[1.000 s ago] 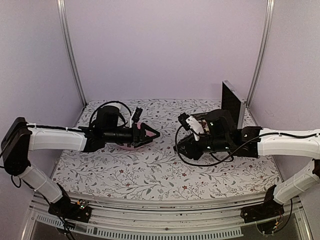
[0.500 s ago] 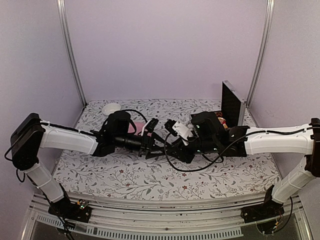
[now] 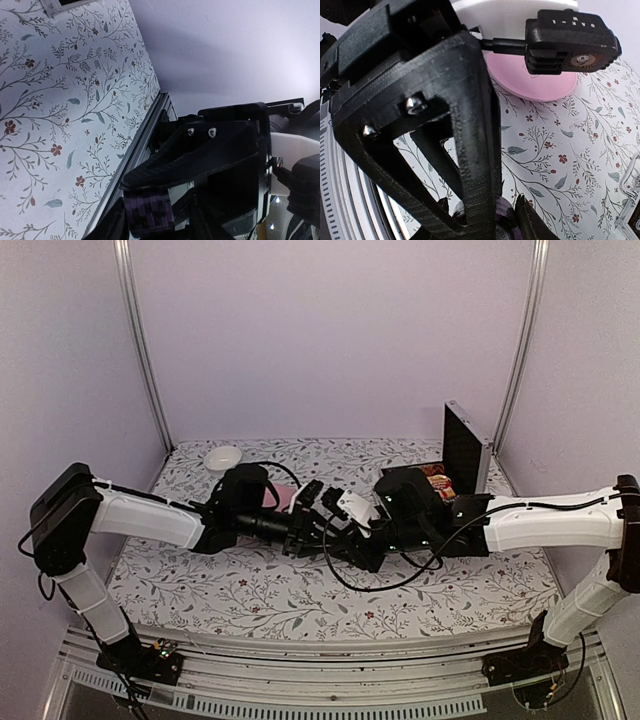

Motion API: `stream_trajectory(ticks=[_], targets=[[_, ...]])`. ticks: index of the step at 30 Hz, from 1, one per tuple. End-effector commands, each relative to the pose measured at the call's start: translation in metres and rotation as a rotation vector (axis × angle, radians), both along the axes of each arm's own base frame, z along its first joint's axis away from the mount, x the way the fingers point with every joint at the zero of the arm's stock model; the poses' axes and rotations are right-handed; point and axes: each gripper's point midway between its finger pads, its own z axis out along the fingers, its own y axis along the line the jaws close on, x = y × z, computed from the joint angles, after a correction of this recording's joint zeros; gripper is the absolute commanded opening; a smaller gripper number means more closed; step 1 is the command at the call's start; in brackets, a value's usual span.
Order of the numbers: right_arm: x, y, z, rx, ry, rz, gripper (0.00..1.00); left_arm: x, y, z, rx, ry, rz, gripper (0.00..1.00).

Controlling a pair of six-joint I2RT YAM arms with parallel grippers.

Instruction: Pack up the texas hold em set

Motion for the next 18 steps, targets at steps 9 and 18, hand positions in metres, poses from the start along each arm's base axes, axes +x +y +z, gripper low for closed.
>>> stream_trajectory(ticks=[9,18], targets=[[0.011,0.016,0.025,0.044,-0.084,-0.017,0.30,-0.009,-0.009,0.003,-0.018,0.005,-0.052,0.09],[0.003,0.007,0.047,0.112,-0.074,-0.028,0.86,0.013,0.009,0.025,-0.027,-0.118,0.027,0.00]])
